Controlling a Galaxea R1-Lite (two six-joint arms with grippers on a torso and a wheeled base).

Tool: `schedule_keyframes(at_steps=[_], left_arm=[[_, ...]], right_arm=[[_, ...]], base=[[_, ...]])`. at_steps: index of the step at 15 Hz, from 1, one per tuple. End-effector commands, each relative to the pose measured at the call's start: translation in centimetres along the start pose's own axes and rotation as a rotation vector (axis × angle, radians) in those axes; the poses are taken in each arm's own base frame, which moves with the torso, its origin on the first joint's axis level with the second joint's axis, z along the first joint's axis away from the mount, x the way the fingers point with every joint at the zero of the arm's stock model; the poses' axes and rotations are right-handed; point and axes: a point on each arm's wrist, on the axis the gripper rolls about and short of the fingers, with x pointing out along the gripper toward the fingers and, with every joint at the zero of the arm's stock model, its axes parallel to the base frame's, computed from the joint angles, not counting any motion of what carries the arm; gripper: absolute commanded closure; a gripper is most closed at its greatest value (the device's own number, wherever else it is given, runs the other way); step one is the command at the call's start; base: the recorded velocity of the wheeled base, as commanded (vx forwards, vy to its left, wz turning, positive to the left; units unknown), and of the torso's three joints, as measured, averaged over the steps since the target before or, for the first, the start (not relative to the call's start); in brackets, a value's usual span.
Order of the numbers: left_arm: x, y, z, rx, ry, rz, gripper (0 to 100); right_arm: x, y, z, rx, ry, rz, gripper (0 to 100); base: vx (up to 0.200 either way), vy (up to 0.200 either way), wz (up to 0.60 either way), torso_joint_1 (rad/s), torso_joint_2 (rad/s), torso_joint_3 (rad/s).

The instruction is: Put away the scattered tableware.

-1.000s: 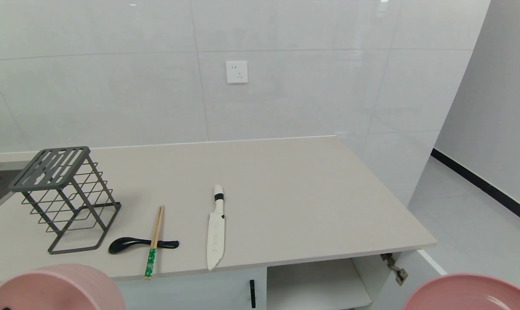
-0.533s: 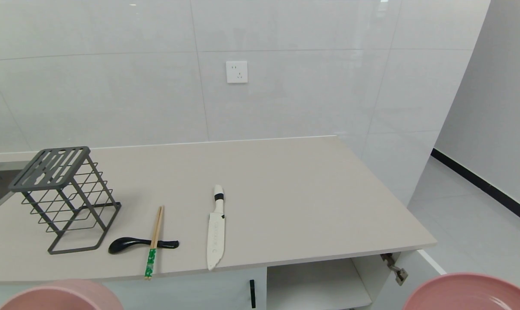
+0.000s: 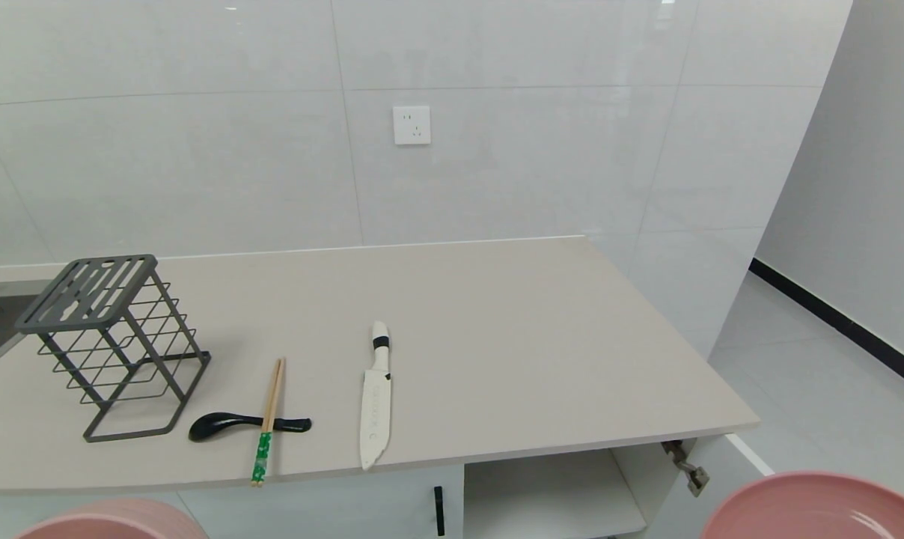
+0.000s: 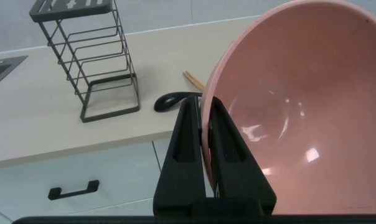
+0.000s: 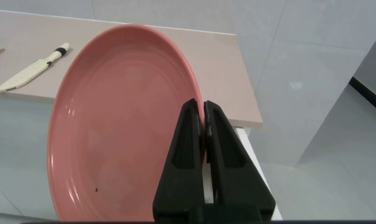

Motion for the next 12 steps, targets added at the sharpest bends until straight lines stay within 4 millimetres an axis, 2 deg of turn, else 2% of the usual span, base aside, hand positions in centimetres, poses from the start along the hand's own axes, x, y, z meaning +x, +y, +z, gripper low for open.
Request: schedule_keyframes(at_steps=[1, 2, 4, 5, 12], left_arm=[[0.01, 0.0, -0.03, -0.004, 0.004, 0.002, 100], [0.01, 0.01, -0.03, -0.005, 0.004, 0.003, 100], [0.01, 0.0, -0.04, -0.065, 0.005, 0.002, 100], [0.01, 0.0, -0.04, -0.064, 0.005, 0.0, 100], [-0.01, 0.0, 0.0, -0.064, 0.003, -0.001, 100]], right_arm=[[0.03, -0.01, -0.05, -0.007, 0.004, -0.003, 100], [0.03, -0.02, -0.03, -0.008, 0.003, -0.007, 100], [-0.02, -0.46, -0.13, 0.014, 0.024, -0.207, 100], [-0.03, -0.5, -0.2, 0.042, 0.029, -0.23, 100], [-0.05, -0.46, -0.7, 0.092, 0.073, -0.227, 100]], base=[[0.0, 0.0, 0.0, 0.0, 0.0, 0.0], [0.0, 0.0, 0.0, 0.0, 0.0, 0.0], [0.0, 0.0, 0.0, 0.0, 0.0, 0.0], [0.0, 0.0, 0.0, 0.0, 0.0, 0.0], [0.0, 0.0, 0.0, 0.0, 0.0, 0.0]])
